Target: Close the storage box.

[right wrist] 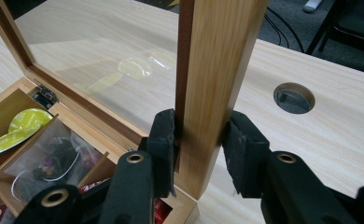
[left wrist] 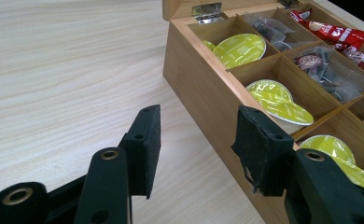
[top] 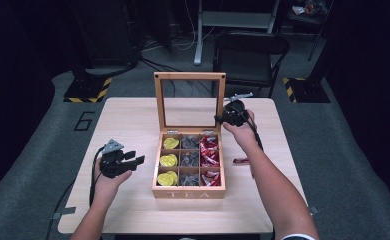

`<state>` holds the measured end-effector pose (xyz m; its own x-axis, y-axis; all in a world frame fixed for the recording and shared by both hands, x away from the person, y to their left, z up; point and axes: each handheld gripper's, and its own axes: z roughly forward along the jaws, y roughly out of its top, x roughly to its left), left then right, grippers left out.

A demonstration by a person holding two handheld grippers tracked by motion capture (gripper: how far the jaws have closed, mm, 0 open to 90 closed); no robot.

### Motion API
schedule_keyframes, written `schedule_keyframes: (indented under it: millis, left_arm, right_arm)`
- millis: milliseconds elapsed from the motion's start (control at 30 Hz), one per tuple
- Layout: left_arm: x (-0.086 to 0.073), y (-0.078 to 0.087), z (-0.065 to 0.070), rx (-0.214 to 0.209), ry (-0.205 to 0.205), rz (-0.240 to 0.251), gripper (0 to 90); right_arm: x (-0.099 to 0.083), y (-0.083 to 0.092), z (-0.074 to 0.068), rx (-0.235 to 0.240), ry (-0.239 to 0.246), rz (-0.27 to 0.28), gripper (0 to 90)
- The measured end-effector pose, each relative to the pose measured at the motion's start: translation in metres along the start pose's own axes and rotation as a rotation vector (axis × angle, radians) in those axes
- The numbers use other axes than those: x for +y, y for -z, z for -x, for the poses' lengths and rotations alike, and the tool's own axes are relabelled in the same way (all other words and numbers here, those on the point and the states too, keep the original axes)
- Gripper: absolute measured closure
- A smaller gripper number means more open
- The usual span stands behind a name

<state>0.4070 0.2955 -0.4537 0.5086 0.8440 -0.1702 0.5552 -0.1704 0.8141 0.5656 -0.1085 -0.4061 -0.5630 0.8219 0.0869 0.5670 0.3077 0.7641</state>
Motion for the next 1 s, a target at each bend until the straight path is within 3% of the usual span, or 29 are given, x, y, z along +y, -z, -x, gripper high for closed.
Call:
schedule_keyframes:
  millis: [333,433,533,767,1000]
  left_arm:
    - [0.011,-0.003,-0.003,-0.029,0.023,-0.002,49.8]
    - [0.019,-0.005,-0.003,-0.038,0.008,0.001,50.1]
    - [0.029,-0.008,-0.002,-0.028,-0.032,-0.020,50.5]
    - [0.051,-0.014,-0.003,-0.032,-0.049,-0.028,50.4]
    - [0.069,-0.021,-0.005,-0.046,-0.037,-0.013,51.0]
  right_arm:
    - [-0.004,0.005,-0.004,-0.002,0.021,0.027,65.1]
    - [-0.005,0.006,-0.007,0.000,0.019,0.029,65.1]
    - [-0.007,0.008,-0.008,-0.011,0.046,0.029,65.1]
    - [-0.010,0.011,-0.012,-0.030,0.067,0.044,65.1]
    - [-0.012,0.013,-0.015,-0.036,0.078,0.049,65.0]
